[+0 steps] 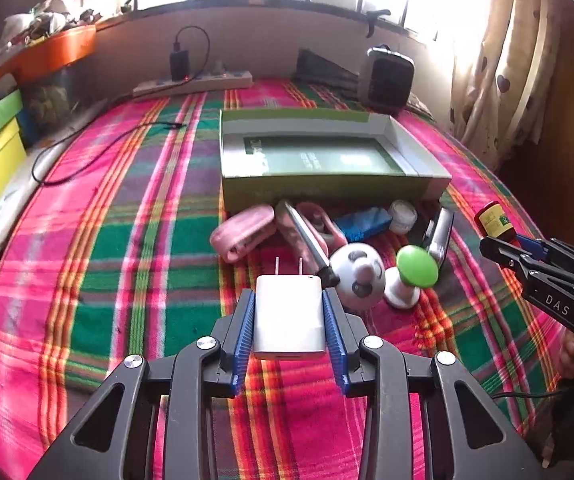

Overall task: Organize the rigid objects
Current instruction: 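Carry the white charger and red-capped bottle into the green box tray with both tools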

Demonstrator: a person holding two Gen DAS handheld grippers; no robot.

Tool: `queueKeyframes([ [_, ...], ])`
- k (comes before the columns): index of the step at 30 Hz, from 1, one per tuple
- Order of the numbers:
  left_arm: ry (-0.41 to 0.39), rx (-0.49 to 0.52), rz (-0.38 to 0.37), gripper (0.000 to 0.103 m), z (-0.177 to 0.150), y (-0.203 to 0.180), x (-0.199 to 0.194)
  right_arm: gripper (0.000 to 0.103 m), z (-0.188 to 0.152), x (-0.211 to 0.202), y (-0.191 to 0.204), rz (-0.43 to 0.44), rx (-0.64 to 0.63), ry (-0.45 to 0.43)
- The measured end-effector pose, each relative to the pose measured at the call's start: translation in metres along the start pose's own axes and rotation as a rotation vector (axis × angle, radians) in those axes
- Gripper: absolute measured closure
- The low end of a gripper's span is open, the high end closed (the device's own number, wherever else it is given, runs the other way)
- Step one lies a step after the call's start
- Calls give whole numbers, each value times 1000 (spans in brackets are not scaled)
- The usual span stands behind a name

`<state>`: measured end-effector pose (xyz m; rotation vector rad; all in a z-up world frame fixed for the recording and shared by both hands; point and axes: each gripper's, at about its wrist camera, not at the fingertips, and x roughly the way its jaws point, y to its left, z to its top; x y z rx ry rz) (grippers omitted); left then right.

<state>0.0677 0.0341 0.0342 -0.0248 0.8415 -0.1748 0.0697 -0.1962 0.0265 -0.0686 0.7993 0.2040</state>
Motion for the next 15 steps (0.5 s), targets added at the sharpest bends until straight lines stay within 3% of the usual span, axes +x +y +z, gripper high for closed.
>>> queueKeyframes([
  [15, -48, 3, -12, 71, 60, 9, 11, 69, 48, 1, 1, 18, -60, -35],
])
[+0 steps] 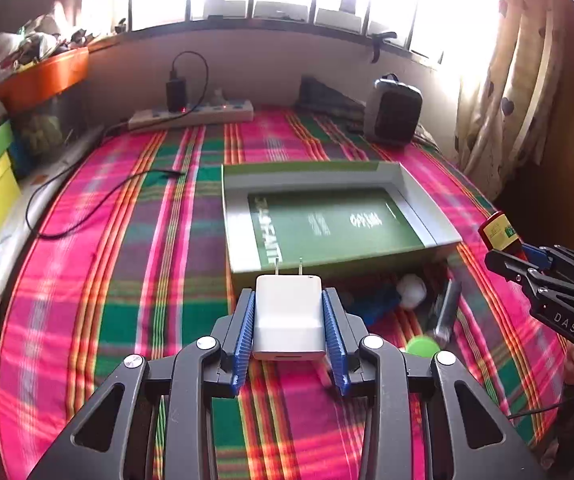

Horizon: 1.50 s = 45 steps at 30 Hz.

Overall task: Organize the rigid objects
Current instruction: 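Carry the white charger and red-capped bottle into the green box tray with both tools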

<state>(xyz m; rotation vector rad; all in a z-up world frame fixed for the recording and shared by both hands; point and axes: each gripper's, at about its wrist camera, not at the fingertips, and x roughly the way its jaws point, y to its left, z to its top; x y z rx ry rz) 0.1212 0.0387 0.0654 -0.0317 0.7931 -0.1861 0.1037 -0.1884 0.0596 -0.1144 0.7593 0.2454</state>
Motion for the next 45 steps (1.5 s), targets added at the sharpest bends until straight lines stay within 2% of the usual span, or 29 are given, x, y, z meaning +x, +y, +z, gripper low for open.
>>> queueKeyframes([
  [4, 6, -7, -20, 71, 14, 3, 10, 69, 14, 7, -4, 8, 5, 1],
  [18, 53, 0, -13, 71, 51, 9, 62, 69, 48, 56, -15, 61, 24, 77],
  [35, 135, 9, -8, 71, 51, 10, 104, 69, 54, 111, -9, 77, -1, 189],
  [45, 139, 22, -11, 71, 50, 7, 109, 69, 56, 116, -9, 64, 0, 187],
])
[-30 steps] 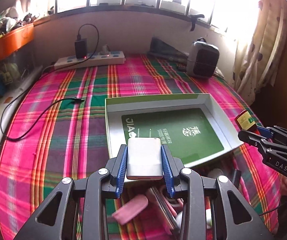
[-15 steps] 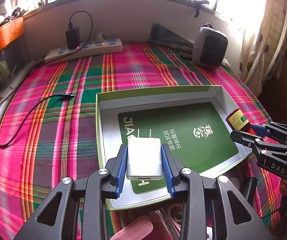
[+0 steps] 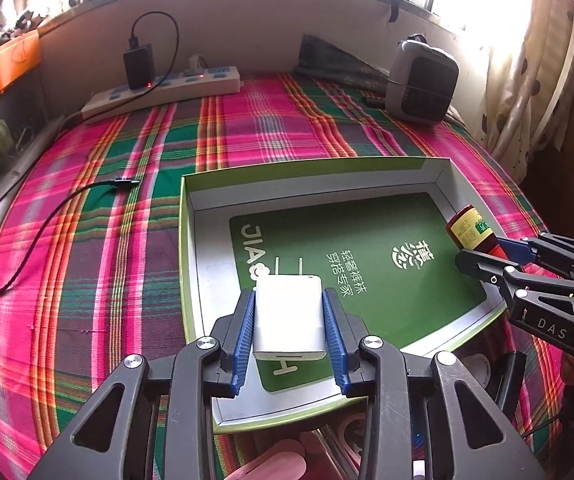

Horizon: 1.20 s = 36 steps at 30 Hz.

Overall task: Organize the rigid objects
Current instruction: 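Carry the white charger and red-capped bottle into the green box tray with both tools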

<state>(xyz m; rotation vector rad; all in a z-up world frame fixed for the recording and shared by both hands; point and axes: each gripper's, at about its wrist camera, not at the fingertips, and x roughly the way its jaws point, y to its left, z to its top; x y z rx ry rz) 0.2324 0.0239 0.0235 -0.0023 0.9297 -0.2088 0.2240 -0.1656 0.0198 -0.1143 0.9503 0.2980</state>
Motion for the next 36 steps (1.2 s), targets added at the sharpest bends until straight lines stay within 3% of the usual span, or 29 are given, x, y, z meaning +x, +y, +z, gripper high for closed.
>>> queueKeyframes([
  [30, 2, 9, 14, 70, -1, -3, 0, 69, 0, 2, 3, -10, -7, -2],
  [36, 0, 4, 7, 64, -2, -4, -3, 67, 0, 2, 5, -3, -2, -2],
])
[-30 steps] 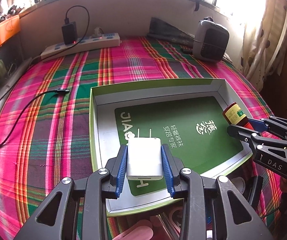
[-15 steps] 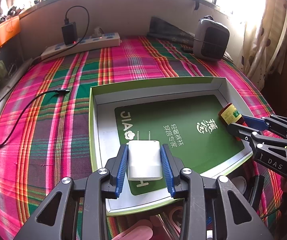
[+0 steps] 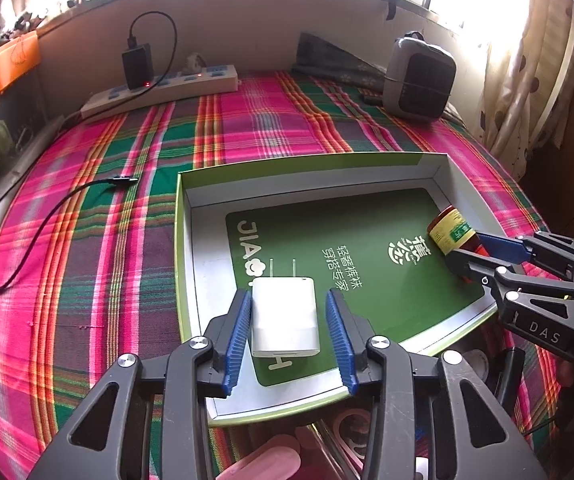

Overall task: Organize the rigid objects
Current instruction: 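Carry the white charger and red-capped bottle into the green box tray with both tools, then open both tools to release the charger and bottle in the tray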

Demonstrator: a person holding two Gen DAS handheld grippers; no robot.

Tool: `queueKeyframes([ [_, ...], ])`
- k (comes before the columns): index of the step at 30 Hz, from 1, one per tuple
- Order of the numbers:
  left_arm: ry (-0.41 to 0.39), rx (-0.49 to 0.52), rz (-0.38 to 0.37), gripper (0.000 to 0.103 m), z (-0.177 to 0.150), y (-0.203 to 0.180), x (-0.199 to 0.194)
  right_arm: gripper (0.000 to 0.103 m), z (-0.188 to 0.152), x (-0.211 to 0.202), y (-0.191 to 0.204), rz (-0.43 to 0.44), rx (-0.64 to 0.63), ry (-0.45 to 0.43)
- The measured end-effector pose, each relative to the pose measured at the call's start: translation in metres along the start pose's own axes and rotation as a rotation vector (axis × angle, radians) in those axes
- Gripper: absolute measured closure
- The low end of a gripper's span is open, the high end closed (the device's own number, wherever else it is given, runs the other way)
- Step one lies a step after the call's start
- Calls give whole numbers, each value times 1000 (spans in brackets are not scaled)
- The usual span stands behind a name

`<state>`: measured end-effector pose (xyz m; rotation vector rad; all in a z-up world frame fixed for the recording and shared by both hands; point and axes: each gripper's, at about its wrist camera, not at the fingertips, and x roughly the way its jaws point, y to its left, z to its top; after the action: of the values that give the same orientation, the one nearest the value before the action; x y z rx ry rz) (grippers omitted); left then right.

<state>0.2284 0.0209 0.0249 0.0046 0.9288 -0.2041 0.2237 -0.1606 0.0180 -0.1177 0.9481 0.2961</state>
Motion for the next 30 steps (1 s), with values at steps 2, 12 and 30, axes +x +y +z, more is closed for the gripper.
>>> queueKeyframes([
  [2, -4, -3, 5, 63, -1, 1, -2, 64, -1, -1, 1, 0, 2, -1],
  [12, -26, -10, 22, 60, -6, 4, -15, 59, -3, -7, 3, 5, 14, -11],
  [30, -72, -36, 32, 60, -22, 8, -48, 59, -17, -41, 10, 44, 44, -85],
])
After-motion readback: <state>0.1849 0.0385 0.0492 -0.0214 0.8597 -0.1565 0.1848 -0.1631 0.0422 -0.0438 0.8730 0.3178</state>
